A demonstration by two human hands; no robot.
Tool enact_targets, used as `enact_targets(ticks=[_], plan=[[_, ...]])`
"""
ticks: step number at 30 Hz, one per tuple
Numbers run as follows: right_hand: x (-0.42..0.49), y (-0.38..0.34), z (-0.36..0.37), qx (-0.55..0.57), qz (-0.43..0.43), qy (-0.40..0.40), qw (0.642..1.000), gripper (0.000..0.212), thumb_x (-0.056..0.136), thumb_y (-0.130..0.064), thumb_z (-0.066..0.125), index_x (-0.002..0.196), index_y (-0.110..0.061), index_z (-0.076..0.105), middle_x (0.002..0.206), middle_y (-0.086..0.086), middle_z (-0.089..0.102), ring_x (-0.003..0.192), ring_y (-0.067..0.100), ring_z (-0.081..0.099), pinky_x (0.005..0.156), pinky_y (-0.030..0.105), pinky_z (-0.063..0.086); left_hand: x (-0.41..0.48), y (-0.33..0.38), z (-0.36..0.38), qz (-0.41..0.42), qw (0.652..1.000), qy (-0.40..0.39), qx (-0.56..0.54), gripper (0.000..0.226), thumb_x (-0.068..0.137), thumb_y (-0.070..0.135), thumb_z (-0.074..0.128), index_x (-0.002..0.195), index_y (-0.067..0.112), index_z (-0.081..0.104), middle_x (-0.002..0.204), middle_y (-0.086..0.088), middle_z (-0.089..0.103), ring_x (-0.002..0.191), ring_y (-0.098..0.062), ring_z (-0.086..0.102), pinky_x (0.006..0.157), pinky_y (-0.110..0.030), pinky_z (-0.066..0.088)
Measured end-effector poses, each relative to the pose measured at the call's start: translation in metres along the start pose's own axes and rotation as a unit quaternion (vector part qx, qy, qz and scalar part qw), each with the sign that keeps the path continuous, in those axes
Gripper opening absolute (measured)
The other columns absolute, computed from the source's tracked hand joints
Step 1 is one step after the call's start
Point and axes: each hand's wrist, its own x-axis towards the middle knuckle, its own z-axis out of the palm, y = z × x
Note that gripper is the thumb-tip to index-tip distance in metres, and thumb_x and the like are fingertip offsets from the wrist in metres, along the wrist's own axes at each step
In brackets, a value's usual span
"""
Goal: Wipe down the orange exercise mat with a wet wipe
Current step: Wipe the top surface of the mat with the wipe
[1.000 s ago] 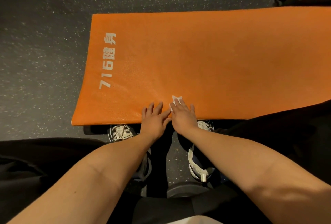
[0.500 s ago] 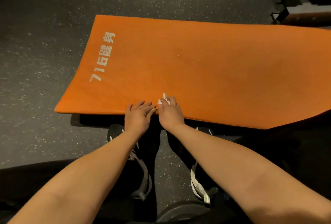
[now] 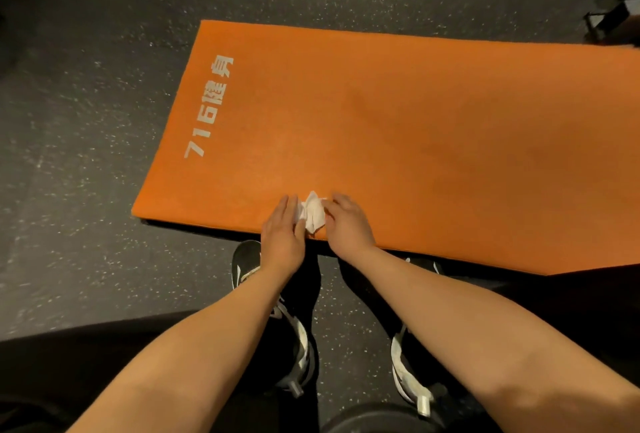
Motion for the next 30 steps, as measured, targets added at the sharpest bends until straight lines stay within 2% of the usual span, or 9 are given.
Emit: enact_targets(ticks=[2, 6, 11, 14, 17, 20, 24, 27, 30], plan=[[-0.003, 0.017, -0.007, -0.077, 0.028, 0.044, 0.996, 0.047, 0.106, -0.02, 0.038, 0.154, -0.022, 0.04, 0.165, 0.003, 0.025, 0.153, 0.023, 0.015, 0.125, 0.045, 0.013, 0.002, 0.008, 0.005, 0.034, 0.999, 0.017, 0.007, 0.056, 0.106, 0.02, 0.045, 0.158, 0.024, 0.026, 0.166, -0.005, 0.02, 0.151, -0.023, 0.018, 0.121, -0.041, 0.016], [-0.006, 0.034, -0.008, -0.09, 0.044, -0.006, 0.995, 0.051, 0.109, -0.025, 0.033, 0.159, -0.024, 0.029, 0.169, 0.0, 0.015, 0.156, 0.019, 0.003, 0.125, 0.041, 0.0, 0.01, 0.016, 0.022, 0.071, 0.993, -0.058, 0.073, 0.048, 0.103, 0.014, 0.044, 0.151, 0.021, 0.043, 0.163, -0.006, 0.029, 0.153, -0.025, 0.016, 0.122, -0.046, 0.012], [-0.01, 0.038, -0.002, -0.086, 0.032, -0.003, 0.996, 0.052, 0.109, -0.027, 0.033, 0.16, -0.024, 0.025, 0.17, 0.0, 0.009, 0.156, 0.017, -0.001, 0.124, 0.038, -0.004, 0.003, 0.027, 0.047, 0.102, 0.986, -0.118, 0.064, 0.051, 0.108, 0.02, 0.036, 0.158, 0.017, 0.027, 0.167, -0.003, 0.016, 0.155, -0.018, 0.008, 0.125, -0.039, 0.005], [-0.014, 0.043, -0.002, -0.083, 0.027, 0.008, 0.996, 0.051, 0.109, -0.028, 0.034, 0.159, -0.021, 0.027, 0.169, 0.002, 0.011, 0.156, 0.017, 0.001, 0.126, 0.036, -0.002, 0.007, 0.022, 0.044, 0.133, 0.979, -0.127, 0.084, 0.053, 0.107, 0.02, 0.036, 0.159, 0.019, 0.023, 0.167, -0.001, 0.014, 0.155, -0.018, 0.008, 0.125, -0.04, 0.005], [-0.016, 0.042, -0.001, -0.09, 0.023, 0.018, 0.995, 0.052, 0.108, -0.027, 0.037, 0.159, -0.02, 0.028, 0.168, 0.005, 0.015, 0.155, 0.021, 0.005, 0.127, 0.038, 0.003, 0.022, 0.008, 0.035, 0.047, 0.989, -0.076, 0.117, 0.054, 0.107, 0.021, 0.034, 0.16, 0.014, 0.02, 0.167, -0.007, 0.009, 0.155, -0.023, 0.006, 0.126, -0.044, 0.008], [-0.017, 0.041, -0.003, -0.118, 0.026, 0.019, 0.992, 0.052, 0.107, -0.029, 0.038, 0.158, -0.021, 0.031, 0.166, 0.004, 0.022, 0.154, 0.022, 0.011, 0.126, 0.042, 0.006, 0.026, 0.012, 0.036, 0.0, 0.99, -0.074, 0.119, 0.055, 0.107, 0.02, 0.032, 0.16, 0.011, 0.017, 0.168, -0.011, 0.005, 0.155, -0.026, 0.003, 0.126, -0.045, 0.009], [-0.026, 0.046, -0.008, -0.159, 0.05, 0.073, 0.983, 0.049, 0.104, -0.033, 0.038, 0.153, -0.023, 0.041, 0.161, 0.0, 0.034, 0.148, 0.021, 0.023, 0.122, 0.044, 0.015, 0.009, 0.04, 0.058, 0.081, 0.984, -0.141, 0.065, 0.053, 0.109, 0.023, 0.029, 0.161, 0.017, 0.016, 0.168, -0.005, 0.004, 0.155, -0.019, -0.001, 0.126, -0.04, 0.001], [-0.035, 0.05, -0.008, -0.157, 0.053, 0.089, 0.982, 0.048, 0.105, -0.031, 0.039, 0.152, -0.02, 0.043, 0.159, 0.002, 0.037, 0.147, 0.022, 0.026, 0.122, 0.042, 0.017, 0.008, 0.044, 0.06, 0.143, 0.973, -0.168, 0.068, 0.053, 0.108, 0.021, 0.032, 0.16, 0.02, 0.019, 0.168, -0.002, 0.008, 0.155, -0.019, 0.003, 0.126, -0.04, 0.005], [-0.037, 0.052, -0.009, -0.168, 0.057, 0.072, 0.982, 0.048, 0.105, -0.029, 0.036, 0.153, -0.022, 0.04, 0.161, 0.0, 0.034, 0.149, 0.019, 0.023, 0.117, 0.045, 0.016, 0.023, 0.033, 0.05, 0.073, 0.985, -0.113, 0.111, 0.054, 0.107, 0.02, 0.033, 0.16, 0.018, 0.02, 0.168, -0.006, 0.008, 0.155, -0.024, 0.003, 0.125, -0.044, 0.008]])
